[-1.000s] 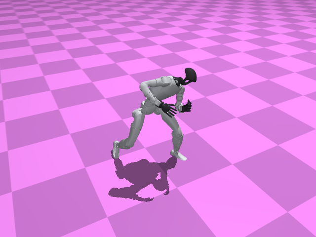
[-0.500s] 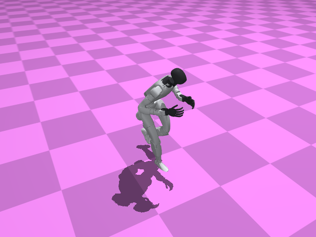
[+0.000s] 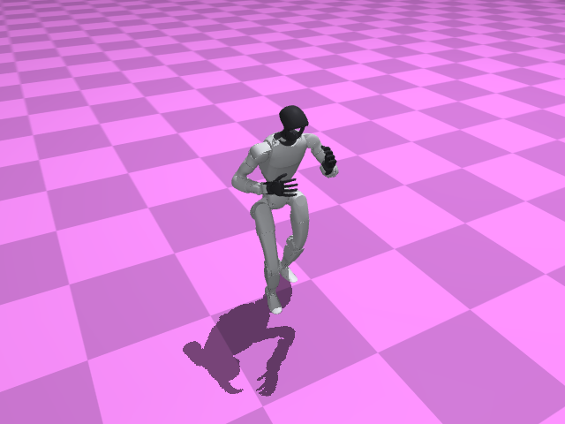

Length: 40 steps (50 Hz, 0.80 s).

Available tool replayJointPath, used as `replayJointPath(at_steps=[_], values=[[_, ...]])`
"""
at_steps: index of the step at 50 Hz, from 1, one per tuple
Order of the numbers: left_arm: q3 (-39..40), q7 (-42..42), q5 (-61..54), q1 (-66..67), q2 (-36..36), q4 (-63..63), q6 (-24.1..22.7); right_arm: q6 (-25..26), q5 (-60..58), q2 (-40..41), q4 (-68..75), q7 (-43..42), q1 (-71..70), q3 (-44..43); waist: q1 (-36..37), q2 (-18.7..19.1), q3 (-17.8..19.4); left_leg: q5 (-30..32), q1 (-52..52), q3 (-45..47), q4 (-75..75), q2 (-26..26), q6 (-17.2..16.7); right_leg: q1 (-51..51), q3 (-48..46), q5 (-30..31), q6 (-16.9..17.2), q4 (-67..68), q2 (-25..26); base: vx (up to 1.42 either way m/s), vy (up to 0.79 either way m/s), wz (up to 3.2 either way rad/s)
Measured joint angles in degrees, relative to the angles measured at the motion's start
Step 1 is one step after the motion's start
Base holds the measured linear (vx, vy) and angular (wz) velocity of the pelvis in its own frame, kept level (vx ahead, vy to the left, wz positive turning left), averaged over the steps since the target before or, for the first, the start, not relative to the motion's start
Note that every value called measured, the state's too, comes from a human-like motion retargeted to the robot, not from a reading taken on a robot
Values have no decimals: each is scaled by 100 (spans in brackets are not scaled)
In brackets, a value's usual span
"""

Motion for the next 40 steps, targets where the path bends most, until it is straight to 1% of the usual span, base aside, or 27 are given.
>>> replayJointPath(at_steps=[2,3,5,7,8,9,10,11,12,13,15,17,18,20,21,23,24,25,26,27,28,30,32,35,36,38,40], values=[[32,36,-129,129,-334,-264,-147,-11,296,-157,-402,188,648,-280,-367,169,-126,544,625,-208,-358,-105,-189,648,-410,475,536,-2184,89,146,7,41],[31,8,-242,278,-463,-404,-202,29,342,-174,-493,260,886,-375,-535,154,-138,931,899,-344,-386,-223,-254,1005,-456,696,833,-3172,130,149,-2,42],[50,-171,-352,727,-617,-637,-234,135,251,-123,-534,413,1210,-465,-750,37,-151,1817,1160,-574,53,-481,-313,1591,-360,958,1192,-4441,157,145,-8,10],[146,-360,-302,1201,-609,-746,-207,196,33,-30,-426,389,1239,-502,-713,9,-216,2284,626,-551,1409,-600,-351,1781,-158,1169,956,-4591,168,131,-8,-45],[210,-397,-264,1410,-584,-743,-196,205,-53,-2,-332,281,1150,-510,-630,71,-217,2255,201,-452,2234,-538,-334,1767,-48,1234,688,-4365,199,122,-3,-78],[266,-400,-218,1627,-565,-695,-172,206,-140,16,-185,134,972,-472,-510,173,-154,2095,-200,-350,2982,-385,-264,1687,66,1111,396,-3896,261,119,1,-99],[319,-386,-170,1849,-549,-623,-140,203,-228,29,-11,-34,750,-412,-370,295,-59,1869,-589,-246,3692,-186,-168,1572,182,893,93,-3304,338,118,5,-116],[356,-377,-131,2160,-569,-528,-91,211,-363,25,164,-164,496,-327,-234,388,91,1648,-876,-225,4120,-38,-52,1499,285,478,-54,-2611,400,118,8,-121],[405,-381,-122,2502,-602,-449,-58,209,-489,9,322,-276,247,-253,-112,463,227,1452,-1151,-222,4439,72,52,1469,384,87,-137,-2004,446,119,10,-116],[481,-409,-169,2906,-659,-402,-61,189,-598,-30,443,-350,9,-201,-14,505,334,1308,-1399,-253,4540,106,133,1526,474,-258,-92,-1569,461,120,11,-107],[713,-530,-411,3855,-746,-463,-195,50,-535,-74,401,-408,-233,-184,170,520,399,1170,-1806,-307,4175,126,216,1837,666,-636,114,-1265,480,119,11,-106],[1052,-666,-663,4813,-684,-647,-361,-128,-184,-46,44,-382,-211,-223,438,417,305,1253,-1985,-161,3006,275,243,2123,951,-621,263,-1297,513,117,11,-140],[1261,-686,-776,5225,-594,-735,-384,-105,-58,-20,-137,-320,-182,-280,611,308,215,1411,-1990,12,2160,379,234,2150,1131,-548,306,-1247,507,114,14,-177],[1598,-801,-833,5832,-408,-769,-430,-231,64,16,-311,-239,-221,-196,972,147,221,1823,-1582,360,63,575,208,2283,1513,-291,288,-1036,546,112,22,-215],[1764,-880,-871,6059,-304,-765,-413,-250,123,-2,-313,-126,-248,-140,1123,122,219,1905,-1303,310,-976,655,84,2329,1631,-173,250,-805,598,112,31,-237],[2048,-1095,-978,6387,-78,-773,-358,-246,266,-74,-289,152,-314,-54,1363,142,252,1869,-843,-139,-2532,893,-170,2399,1699,-36,93,-181,687,112,38,-229],[2117,-1158,-989,6464,57,-772,-319,-200,269,-107,-261,268,-335,-8,1438,124,199,1899,-793,-407,-2849,1014,-219,2288,1643,-95,7,289,643,105,45,-206],[2157,-1190,-974,6514,200,-765,-277,-137,234,-134,-229,367,-348,41,1498,85,107,1978,-819,-653,-3000,1128,-228,2107,1563,-205,-72,818,557,96,48,-187],[2100,-1215,-878,6371,387,-693,-236,-119,130,-87,-126,353,-421,161,1542,47,163,2261,-830,-626,-2766,1216,-235,1963,1475,-496,-279,1370,434,90,50,-169],[2006,-1233,-744,6204,574,-576,-215,-137,14,-9,12,282,-467,316,1557,-39,212,2412,-954,-538,-2253,1252,-243,1795,1413,-791,-428,1930,262,84,52,-139],[1836,-1240,-532,5987,761,-371,-235,-228,-127,132,220,101,-461,540,1515,-225,245,2298,-1305,-323,-1181,1181,-252,1579,1404,-1097,-459,2508,-7,82,53,-109],[1384,-1118,-234,5173,1156,191,-149,-228,-383,483,808,-371,-456,910,1386,-491,597,1567,-1841,-27,952,1154,-324,1348,1334,-1781,-589,3401,-367,76,49,-85],[873,-913,-33,4210,1324,703,-19,-153,-523,789,1368,-737,-277,1103,1264,-636,862,928,-1870,331,1994,1255,-314,1028,1144,-2152,-711,3726,-556,68,39,-105],[457,-595,18,3366,1087,692,-113,-256,-570,810,1371,-715,376,947,810,-726,851,479,-1417,869,2284,1356,-185,629,460,-2298,-623,3255,-771,65,25,-117],[390,-654,-50,3179,897,602,-144,-269,-357,668,1125,-337,607,794,633,-705,802,503,-1185,1041,2160,1385,-173,589,142,-2216,-503,2795,-781,65,13,-141],[358,-756,-234,3001,551,385,-200,-249,-178,401,702,23,964,431,344,-692,644,679,-654,1439,1706,1400,-163,594,-559,-2001,-245,1612,-768,64,4,-185],[429,-1049,-442,2997,237,202,-135,-91,-29,210,472,310,1078,139,279,-655,505,1152,-51,1834,1031,1326,-110,821,-1327,-1684,-36,-35,-591,64,-7,-255]])
